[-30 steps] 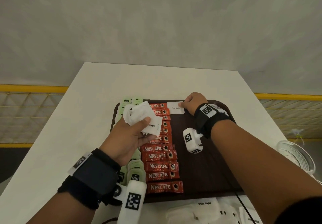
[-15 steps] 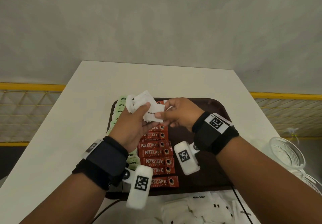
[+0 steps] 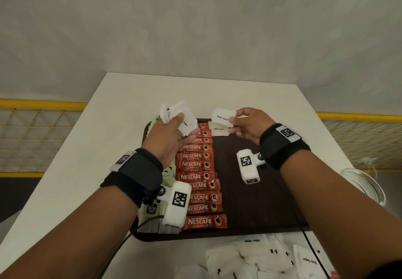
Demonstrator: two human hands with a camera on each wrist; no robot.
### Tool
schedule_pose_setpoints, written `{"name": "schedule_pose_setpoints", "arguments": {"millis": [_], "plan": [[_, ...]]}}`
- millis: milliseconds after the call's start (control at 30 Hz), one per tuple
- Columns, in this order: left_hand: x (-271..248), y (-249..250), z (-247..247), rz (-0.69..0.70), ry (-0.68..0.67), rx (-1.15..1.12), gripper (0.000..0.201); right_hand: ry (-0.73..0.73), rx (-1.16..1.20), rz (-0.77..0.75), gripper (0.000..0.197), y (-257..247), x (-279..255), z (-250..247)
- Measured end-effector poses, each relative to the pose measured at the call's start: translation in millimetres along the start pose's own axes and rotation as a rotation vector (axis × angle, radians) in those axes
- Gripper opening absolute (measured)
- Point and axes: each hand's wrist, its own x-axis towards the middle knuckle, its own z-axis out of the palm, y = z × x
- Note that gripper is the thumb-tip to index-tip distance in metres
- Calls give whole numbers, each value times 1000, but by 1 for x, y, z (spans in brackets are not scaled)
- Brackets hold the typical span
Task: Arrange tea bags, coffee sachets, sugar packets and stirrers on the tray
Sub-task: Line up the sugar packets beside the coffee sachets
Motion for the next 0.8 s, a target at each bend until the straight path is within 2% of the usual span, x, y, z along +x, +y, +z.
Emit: {"name": "schedule_pose_setpoints", "arguments": {"millis": [100,333,433,567,733,800], "plan": [[3,0,-3,-1,27,2,46,61,-148,50,12,11,13,-10],[9,-2,-7,10,45,53,47,72,-526,147,16,18,25,2],[10,-5,-10,7,42,51,50,104,-605,157,17,16,29,8],[10,-6,-11,1,26,55,42,105,-611,89,17,20,36,11],[9,-8,-9,-10,21,53,39,116,-653,98,13,19,38,13],[9,-10,-9,-8,12,57,41,124,-782,83,18,18,38,16]]}}
